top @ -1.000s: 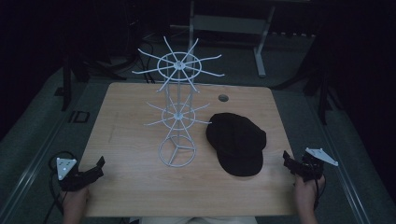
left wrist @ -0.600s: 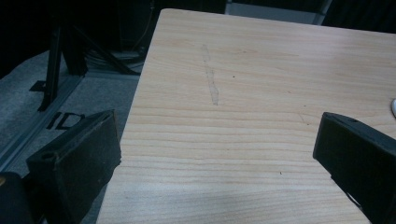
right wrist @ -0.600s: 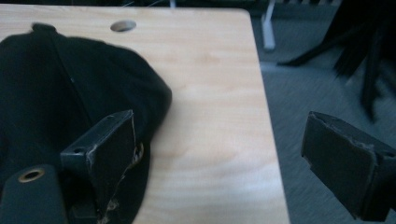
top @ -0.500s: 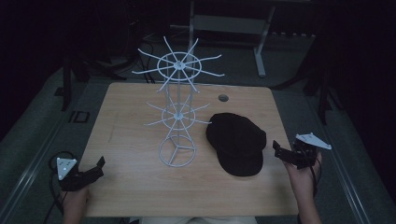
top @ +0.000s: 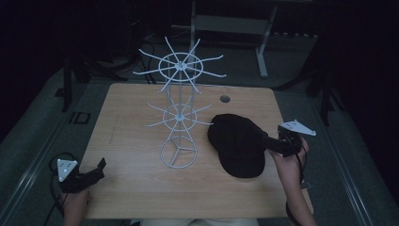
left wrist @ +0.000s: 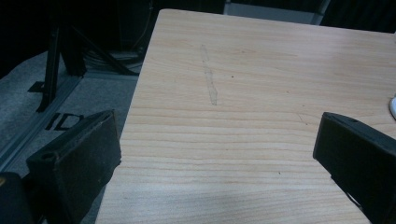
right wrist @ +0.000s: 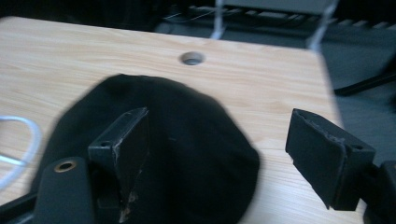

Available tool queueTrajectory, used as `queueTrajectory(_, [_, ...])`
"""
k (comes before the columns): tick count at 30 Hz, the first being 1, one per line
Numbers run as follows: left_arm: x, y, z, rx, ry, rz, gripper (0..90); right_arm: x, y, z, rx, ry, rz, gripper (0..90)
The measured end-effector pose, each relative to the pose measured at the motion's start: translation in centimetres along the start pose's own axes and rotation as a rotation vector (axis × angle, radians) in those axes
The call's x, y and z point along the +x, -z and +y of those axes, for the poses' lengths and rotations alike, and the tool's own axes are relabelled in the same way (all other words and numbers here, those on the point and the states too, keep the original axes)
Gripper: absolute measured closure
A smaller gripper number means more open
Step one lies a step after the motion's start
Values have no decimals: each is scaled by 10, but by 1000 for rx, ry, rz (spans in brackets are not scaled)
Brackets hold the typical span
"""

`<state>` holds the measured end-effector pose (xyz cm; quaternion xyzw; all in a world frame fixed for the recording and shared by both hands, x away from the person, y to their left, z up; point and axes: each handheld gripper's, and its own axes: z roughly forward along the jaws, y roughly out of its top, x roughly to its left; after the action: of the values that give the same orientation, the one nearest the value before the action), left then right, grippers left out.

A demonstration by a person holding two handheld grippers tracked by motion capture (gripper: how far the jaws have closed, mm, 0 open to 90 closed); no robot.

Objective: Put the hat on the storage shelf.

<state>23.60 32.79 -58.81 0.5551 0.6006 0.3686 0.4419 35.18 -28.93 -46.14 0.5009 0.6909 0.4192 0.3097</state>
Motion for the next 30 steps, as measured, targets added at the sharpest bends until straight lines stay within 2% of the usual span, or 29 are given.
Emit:
queueTrajectory(4, [0,0,0,-2,-2,1,14,5,-14,6,28,-44,81,241])
queueTrajectory(6, [0,0,0,-4,0,0,15,9,-21,7,33,-50,96,250])
queueTrajectory(12, [0,0,0,-1,0,-2,14,30,-45,13,67,-22,94,212])
queueTrajectory(18, [0,0,0,0,1,-3,14,40,-70,22,94,-17,107,203])
queueTrajectory(23, [0,0,0,-4,3,-3,14,45,-91,26,151,9,110,191])
queueTrajectory(30, [1,0,0,1,3,-4,14,49,-117,26,243,49,72,188])
